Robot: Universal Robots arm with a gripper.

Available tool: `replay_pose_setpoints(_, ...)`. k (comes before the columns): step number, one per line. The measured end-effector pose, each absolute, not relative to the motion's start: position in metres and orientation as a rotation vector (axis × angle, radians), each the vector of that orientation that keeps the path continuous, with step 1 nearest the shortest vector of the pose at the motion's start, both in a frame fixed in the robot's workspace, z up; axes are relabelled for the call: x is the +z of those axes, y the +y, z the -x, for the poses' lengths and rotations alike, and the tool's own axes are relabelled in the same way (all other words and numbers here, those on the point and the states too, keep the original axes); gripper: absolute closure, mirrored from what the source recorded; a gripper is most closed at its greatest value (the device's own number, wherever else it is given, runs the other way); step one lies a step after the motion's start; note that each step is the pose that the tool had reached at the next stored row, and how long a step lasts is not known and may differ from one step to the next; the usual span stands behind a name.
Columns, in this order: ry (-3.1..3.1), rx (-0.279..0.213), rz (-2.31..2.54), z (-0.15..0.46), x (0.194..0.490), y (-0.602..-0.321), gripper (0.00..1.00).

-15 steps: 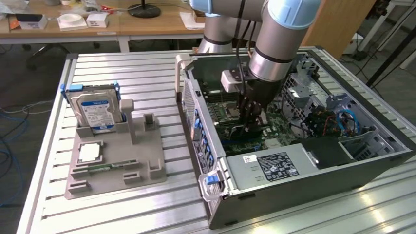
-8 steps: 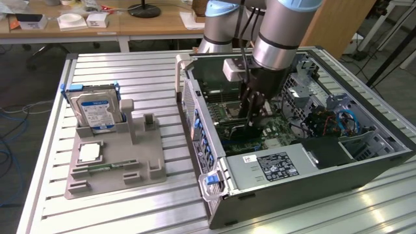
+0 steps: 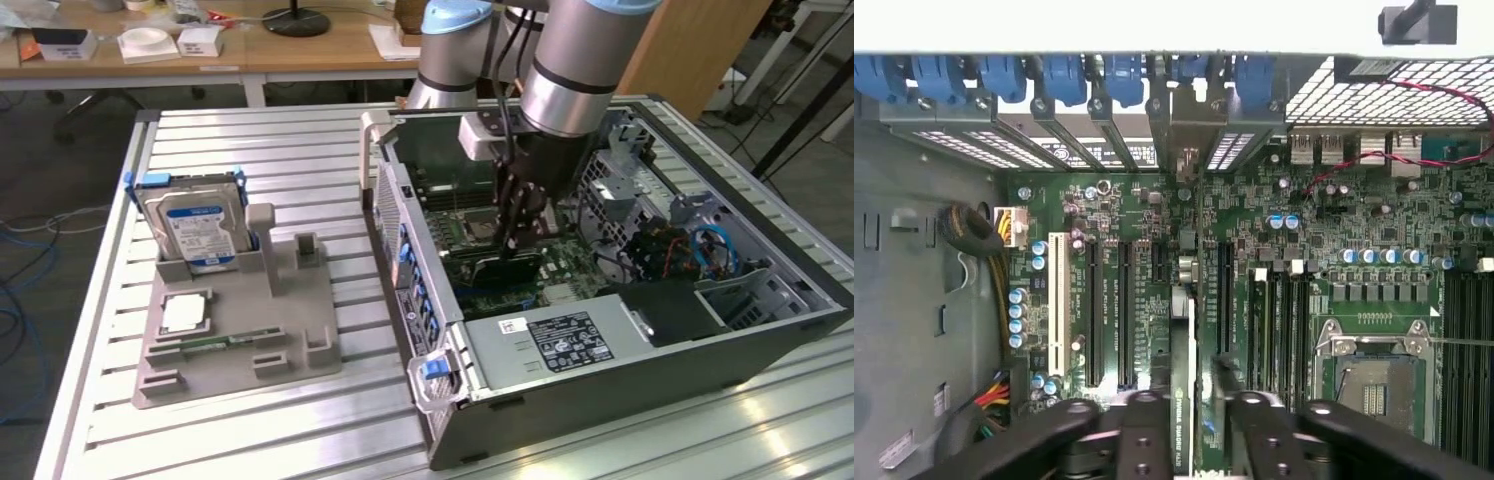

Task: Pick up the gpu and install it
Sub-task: 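Insert the gpu into the slot, then press down on the gpu until it lock into place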

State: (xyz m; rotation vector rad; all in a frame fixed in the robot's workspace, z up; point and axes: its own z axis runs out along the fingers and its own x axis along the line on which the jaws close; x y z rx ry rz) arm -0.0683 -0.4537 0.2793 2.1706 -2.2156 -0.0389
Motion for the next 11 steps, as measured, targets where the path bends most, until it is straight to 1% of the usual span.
replay_pose_setpoints(2, -2.216, -0.039, -2.17, 0.0684, 0.2796, -0.4537, 0.78)
replay_pose_setpoints(3, -2.216, -0.039, -2.171, 0.0683, 0.2797, -0.4537, 0.78)
replay_pose_setpoints(4, -2.216, -0.039, -2.17, 0.0684, 0.2798, -0.4537, 0.84)
replay_pose_setpoints(5, -2.216, -0.039, -2.17, 0.0683, 0.28, -0.4537, 0.84)
replay_pose_setpoints(6, -2.216, -0.039, -2.17, 0.0684, 0.2801, -0.4537, 0.89)
replay_pose_setpoints(11, -2.216, -0.039, -2.17, 0.0684, 0.2807, -0.4537, 0.89)
